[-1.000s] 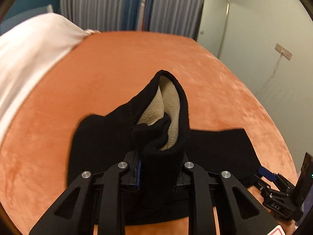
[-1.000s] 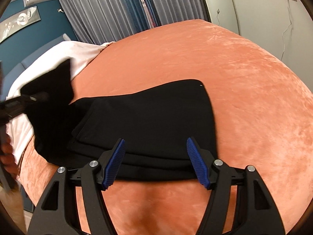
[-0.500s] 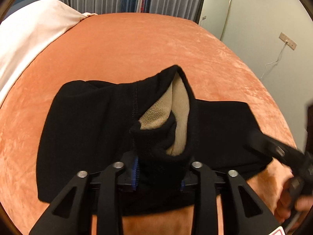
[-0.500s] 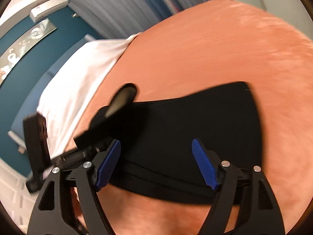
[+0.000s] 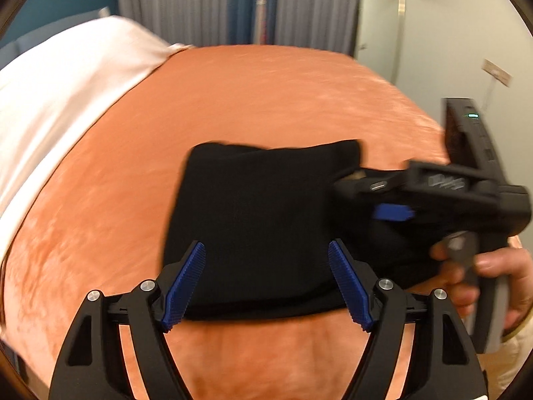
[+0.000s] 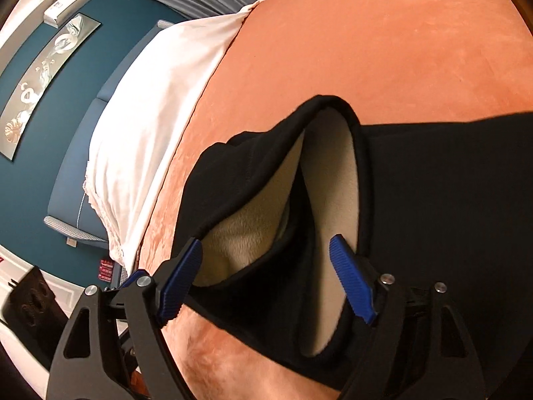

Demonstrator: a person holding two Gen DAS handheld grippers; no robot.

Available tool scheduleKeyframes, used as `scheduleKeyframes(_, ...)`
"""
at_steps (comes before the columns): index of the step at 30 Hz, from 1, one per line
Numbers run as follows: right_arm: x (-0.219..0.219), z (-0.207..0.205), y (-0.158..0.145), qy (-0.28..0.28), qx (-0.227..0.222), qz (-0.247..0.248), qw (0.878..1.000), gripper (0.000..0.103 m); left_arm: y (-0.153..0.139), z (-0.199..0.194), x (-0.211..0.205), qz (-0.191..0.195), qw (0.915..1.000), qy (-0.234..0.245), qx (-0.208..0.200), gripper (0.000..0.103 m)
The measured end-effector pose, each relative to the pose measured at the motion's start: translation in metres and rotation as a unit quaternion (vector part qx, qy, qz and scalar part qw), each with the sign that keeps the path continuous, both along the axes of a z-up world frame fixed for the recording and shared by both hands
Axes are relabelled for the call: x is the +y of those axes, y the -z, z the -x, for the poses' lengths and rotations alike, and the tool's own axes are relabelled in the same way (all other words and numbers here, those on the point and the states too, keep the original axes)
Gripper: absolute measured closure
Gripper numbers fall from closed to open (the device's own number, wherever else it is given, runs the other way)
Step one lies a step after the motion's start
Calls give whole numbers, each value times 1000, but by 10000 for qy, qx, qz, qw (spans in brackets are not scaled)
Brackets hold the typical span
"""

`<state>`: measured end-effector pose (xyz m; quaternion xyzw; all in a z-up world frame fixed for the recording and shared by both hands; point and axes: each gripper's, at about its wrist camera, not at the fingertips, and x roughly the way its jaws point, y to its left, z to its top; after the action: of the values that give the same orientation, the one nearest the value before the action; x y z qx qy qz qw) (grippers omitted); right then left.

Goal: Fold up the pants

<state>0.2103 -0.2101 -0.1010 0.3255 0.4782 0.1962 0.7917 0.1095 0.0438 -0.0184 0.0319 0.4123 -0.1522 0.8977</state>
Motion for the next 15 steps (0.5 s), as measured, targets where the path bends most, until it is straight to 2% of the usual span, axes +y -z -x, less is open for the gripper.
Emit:
scheduleKeyframes(5,6,1,-1,-125,432,-878,9951,17,6,-9,35,67,9992,-374,154,29)
scheduleKeyframes(8,9,1,-4,-126,507,-888,9947,16,9,-14,47,39,9983,-548,209,29)
scheduleKeyframes(13,-10,13,-18,249,171,-1086,9936,16,8,-14,56,107,9978,-613,224,29)
scheduleKeyframes(15,-1,7,-19,43,246,-809,9964,14,10,-16,55,71,9980,-588,228,29)
